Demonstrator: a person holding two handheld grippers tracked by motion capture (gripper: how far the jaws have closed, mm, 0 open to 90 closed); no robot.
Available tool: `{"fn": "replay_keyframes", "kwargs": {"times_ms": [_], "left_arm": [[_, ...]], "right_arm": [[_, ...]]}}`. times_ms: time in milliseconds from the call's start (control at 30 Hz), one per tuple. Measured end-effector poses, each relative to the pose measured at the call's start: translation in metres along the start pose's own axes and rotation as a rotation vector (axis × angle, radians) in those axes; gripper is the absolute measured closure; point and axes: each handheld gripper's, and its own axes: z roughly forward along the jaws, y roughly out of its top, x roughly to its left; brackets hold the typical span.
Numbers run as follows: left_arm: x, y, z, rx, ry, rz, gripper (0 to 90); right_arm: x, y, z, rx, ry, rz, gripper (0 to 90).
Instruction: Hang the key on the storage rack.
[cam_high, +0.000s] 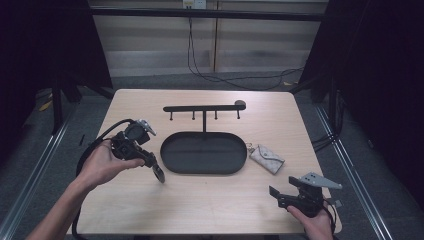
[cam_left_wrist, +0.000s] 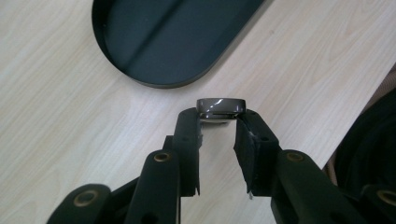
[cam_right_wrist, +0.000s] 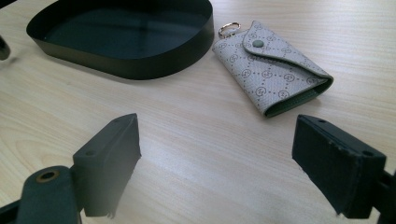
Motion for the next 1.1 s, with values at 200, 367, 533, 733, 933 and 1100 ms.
{"fn": "replay_keyframes", "kwargs": {"times_ms": [200, 367, 533, 733, 933, 1100], "left_arm": [[0.003, 0.005, -0.005, 0.005, 0.008, -0.009, 70.9], [0.01, 0.009, -0.006, 0.006, 0.0, -0.031, 70.9], [0.015, 0.017, -0.01, 0.02, 0.006, -0.045, 70.9], [0.019, 0.027, -0.014, 0.047, 0.002, -0.059, 70.9], [0.023, 0.034, -0.017, 0.063, 0.002, -0.072, 70.9], [0.028, 0.041, -0.02, 0.071, 0.007, -0.087, 70.9]], "right_arm": [[0.0, 0.0, 0.0, 0.0, 0.0, -0.002, 15.2], [0.0, 0.0, 0.0, 0.0, 0.001, -0.003, 15.2], [0.0, 0.0, 0.0, 0.002, 0.003, -0.002, 15.2], [0.0, 0.0, 0.0, 0.003, 0.003, -0.005, 15.2], [0.0, 0.0, 0.0, 0.003, 0.006, -0.006, 15.2], [0.0, 0.0, 0.0, 0.003, 0.007, -0.007, 15.2]]}}
